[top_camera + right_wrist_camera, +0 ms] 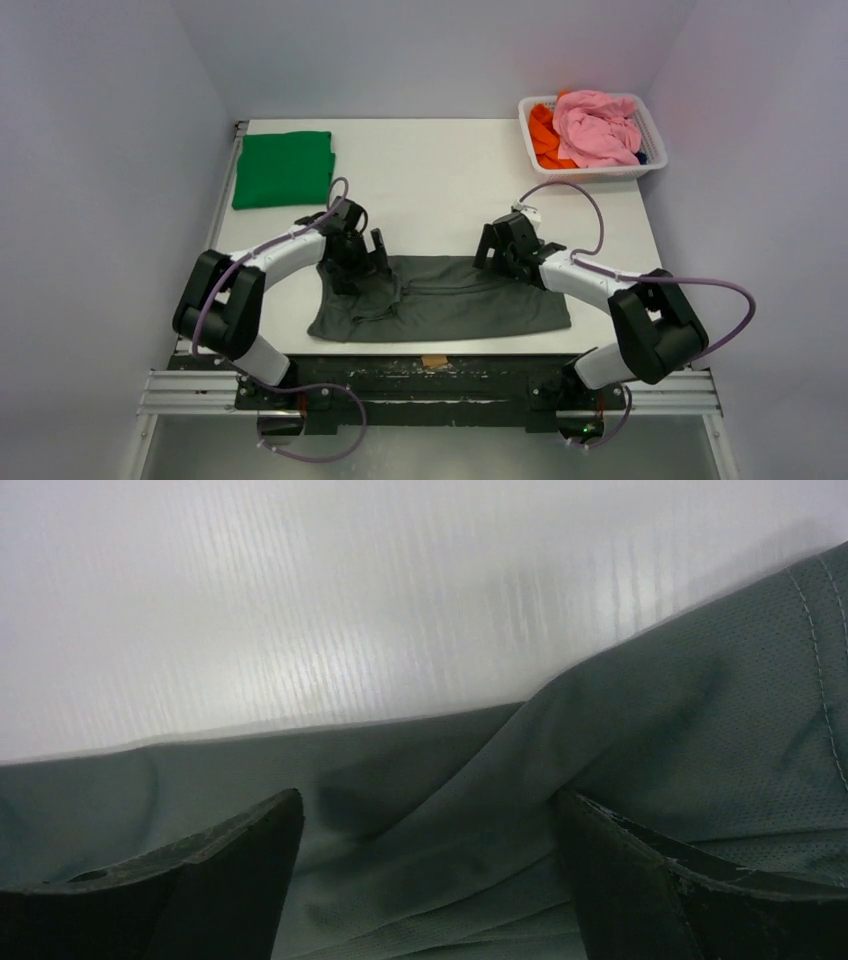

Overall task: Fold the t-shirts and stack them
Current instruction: Rotate the tshirt 90 degrees

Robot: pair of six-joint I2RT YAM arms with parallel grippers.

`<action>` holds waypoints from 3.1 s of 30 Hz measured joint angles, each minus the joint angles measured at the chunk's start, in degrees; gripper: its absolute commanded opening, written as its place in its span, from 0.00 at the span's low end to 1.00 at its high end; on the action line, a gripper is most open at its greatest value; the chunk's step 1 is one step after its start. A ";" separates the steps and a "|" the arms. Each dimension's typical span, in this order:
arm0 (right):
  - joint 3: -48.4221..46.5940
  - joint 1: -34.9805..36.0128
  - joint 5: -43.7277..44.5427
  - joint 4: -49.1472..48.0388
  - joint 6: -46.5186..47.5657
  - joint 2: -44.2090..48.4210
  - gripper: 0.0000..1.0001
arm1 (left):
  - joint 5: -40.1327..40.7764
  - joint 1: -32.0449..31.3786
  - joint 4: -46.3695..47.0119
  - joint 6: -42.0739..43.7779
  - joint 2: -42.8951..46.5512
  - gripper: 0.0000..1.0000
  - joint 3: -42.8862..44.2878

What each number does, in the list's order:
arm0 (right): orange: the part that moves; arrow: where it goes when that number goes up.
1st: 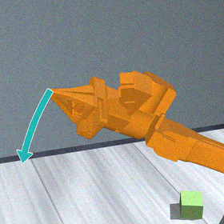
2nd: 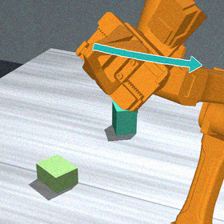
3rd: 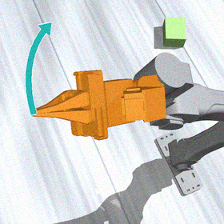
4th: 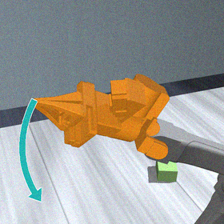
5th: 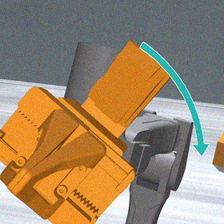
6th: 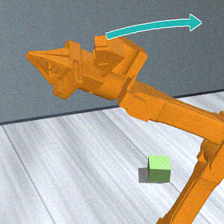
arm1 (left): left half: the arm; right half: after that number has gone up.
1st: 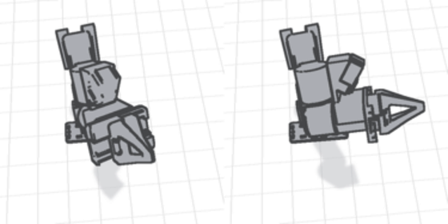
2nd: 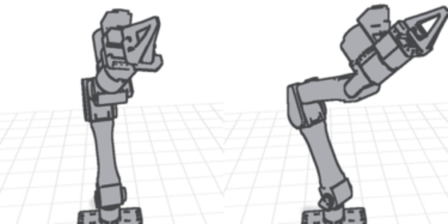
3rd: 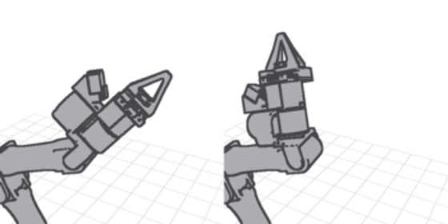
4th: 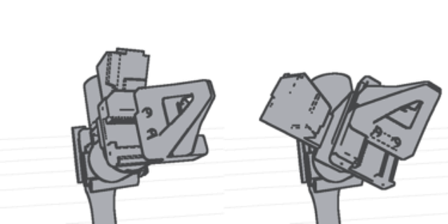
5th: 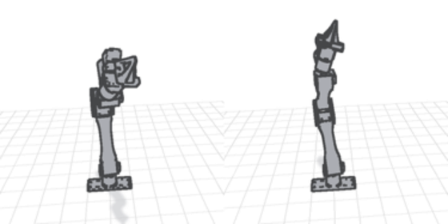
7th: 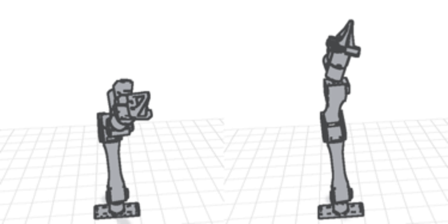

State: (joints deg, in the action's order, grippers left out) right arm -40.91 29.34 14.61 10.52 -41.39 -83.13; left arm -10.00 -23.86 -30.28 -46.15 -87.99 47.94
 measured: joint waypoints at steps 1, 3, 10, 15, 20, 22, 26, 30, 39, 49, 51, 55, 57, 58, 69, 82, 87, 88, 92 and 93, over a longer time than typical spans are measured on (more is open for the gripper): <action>0.72 0.00 -0.94 -0.57 0.09 -0.15 0.92 | -0.81 0.39 -1.22 -0.48 -2.38 1.00 2.21; 1.16 -0.02 -2.27 -1.53 0.11 0.28 0.93 | -2.47 1.05 -4.04 -1.53 -7.54 1.00 7.58; 4.11 -0.26 -5.25 -4.09 0.15 2.89 0.93 | -6.62 1.31 -11.56 -4.22 -26.71 1.00 33.09; 6.40 0.00 -10.86 -4.59 -0.24 5.88 0.97 | -5.77 1.38 -15.72 -4.20 -41.81 1.00 58.03; 6.78 4.52 -18.18 -3.72 1.25 6.80 0.98 | -5.42 2.21 -14.05 -3.98 -48.22 1.00 68.91; 6.62 8.96 -20.39 -2.47 2.75 7.06 0.98 | -5.35 2.73 -14.73 -3.82 -49.46 1.00 71.04; 5.95 14.51 -25.29 1.62 5.22 7.89 0.99 | -5.81 3.32 -16.39 -3.58 -52.15 1.00 75.69; 5.14 15.43 -24.06 9.90 6.62 12.59 0.99 | -4.70 3.48 -16.74 -2.29 -51.36 1.00 74.77; -4.87 15.23 -8.04 15.50 8.24 20.74 0.99 | 7.30 3.74 -22.16 2.54 -35.50 1.00 66.47; -37.20 15.28 -9.66 9.75 24.00 -14.91 0.92 | 16.81 5.70 -13.66 5.01 12.15 1.00 28.28; -44.09 15.28 -10.16 10.14 26.32 -23.39 0.92 | 17.38 5.73 -12.26 4.70 18.71 1.00 18.69; -58.03 15.32 -9.92 13.25 29.33 -39.69 0.92 | 17.57 5.73 -10.75 2.93 26.47 1.00 1.40; -62.40 15.34 -9.57 14.56 29.99 -45.57 0.92 | 17.27 5.73 -10.88 1.92 28.68 1.00 -4.50; -64.39 15.34 -9.40 15.58 30.03 -48.41 0.92 | 17.05 5.73 -10.86 1.55 29.70 1.00 -6.71; -85.77 13.16 -1.77 22.36 20.83 -61.24 0.93 | 17.38 5.73 -10.23 0.15 32.50 1.00 -9.40; -97.70 -9.29 -5.95 19.54 2.08 -68.37 0.92 | 16.72 5.73 -6.86 0.57 16.76 1.00 -0.94; -99.23 -13.40 -9.92 15.34 -2.62 -69.92 0.92 | 12.31 5.68 -3.89 1.84 10.62 1.00 3.02; -98.95 -13.64 -10.93 14.67 -2.43 -69.90 0.91 | 11.26 5.66 -3.34 2.03 9.75 1.00 3.39; -95.34 -13.46 -14.51 13.88 1.49 -67.23 0.92 | 6.05 3.34 -0.90 2.51 7.37 1.00 3.61; -94.12 -13.14 -15.45 14.69 2.93 -66.01 0.92 | 4.68 1.75 -0.17 2.67 7.13 0.99 3.61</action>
State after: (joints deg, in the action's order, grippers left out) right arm -135.02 16.21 -0.84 25.21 -38.46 -149.14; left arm -5.32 -22.11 -30.46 -43.48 -80.86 51.55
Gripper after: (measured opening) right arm 0.918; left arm 0.998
